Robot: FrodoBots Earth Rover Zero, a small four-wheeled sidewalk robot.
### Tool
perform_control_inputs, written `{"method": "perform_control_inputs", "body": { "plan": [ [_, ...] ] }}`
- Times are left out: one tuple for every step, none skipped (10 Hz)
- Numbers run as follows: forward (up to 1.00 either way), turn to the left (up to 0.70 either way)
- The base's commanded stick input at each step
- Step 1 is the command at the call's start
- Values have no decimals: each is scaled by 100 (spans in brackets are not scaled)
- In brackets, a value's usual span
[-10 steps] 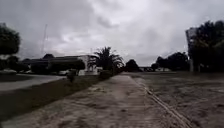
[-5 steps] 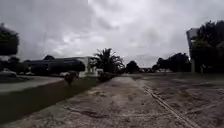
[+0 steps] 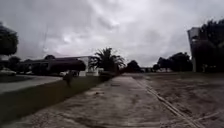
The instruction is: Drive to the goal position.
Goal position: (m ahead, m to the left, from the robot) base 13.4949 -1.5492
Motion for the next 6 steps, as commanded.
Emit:
{"method": "perform_control_inputs", "body": {
  "plan": [
    [50, 0],
    [50, 0],
    [50, 0],
    [50, 0],
    [50, 0],
    [50, 0]
  ]
}}
